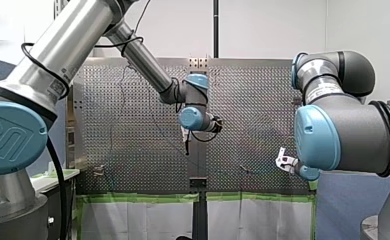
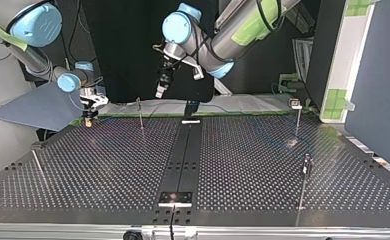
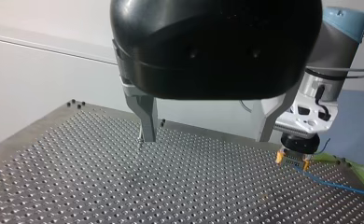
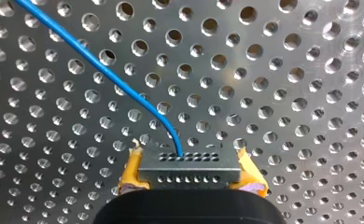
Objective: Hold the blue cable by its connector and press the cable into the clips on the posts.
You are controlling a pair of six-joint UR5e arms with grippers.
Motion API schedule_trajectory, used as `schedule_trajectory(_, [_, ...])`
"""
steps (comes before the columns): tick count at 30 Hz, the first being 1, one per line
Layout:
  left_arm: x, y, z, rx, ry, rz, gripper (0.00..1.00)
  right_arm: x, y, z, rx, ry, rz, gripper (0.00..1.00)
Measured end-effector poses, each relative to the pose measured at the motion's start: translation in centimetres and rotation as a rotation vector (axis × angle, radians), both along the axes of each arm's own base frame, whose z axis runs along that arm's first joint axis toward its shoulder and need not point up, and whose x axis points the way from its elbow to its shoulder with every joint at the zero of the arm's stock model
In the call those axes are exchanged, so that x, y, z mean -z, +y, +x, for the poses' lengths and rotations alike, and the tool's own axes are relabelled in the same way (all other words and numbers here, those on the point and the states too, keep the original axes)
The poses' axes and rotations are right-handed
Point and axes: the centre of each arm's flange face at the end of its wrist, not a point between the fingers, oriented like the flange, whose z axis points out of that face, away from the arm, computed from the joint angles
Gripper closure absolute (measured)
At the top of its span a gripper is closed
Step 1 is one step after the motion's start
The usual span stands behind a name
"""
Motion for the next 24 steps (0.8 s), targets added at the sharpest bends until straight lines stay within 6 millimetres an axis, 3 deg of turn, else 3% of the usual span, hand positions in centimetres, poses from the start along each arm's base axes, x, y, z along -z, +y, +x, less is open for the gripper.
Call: schedule_trajectory(24, [-4.3, 6.2, -4.8, -0.117, -0.062, -0.061, 0.00, -0.1, -0.1, 0.3, -0.022, -0.001, -0.008, 1.00])
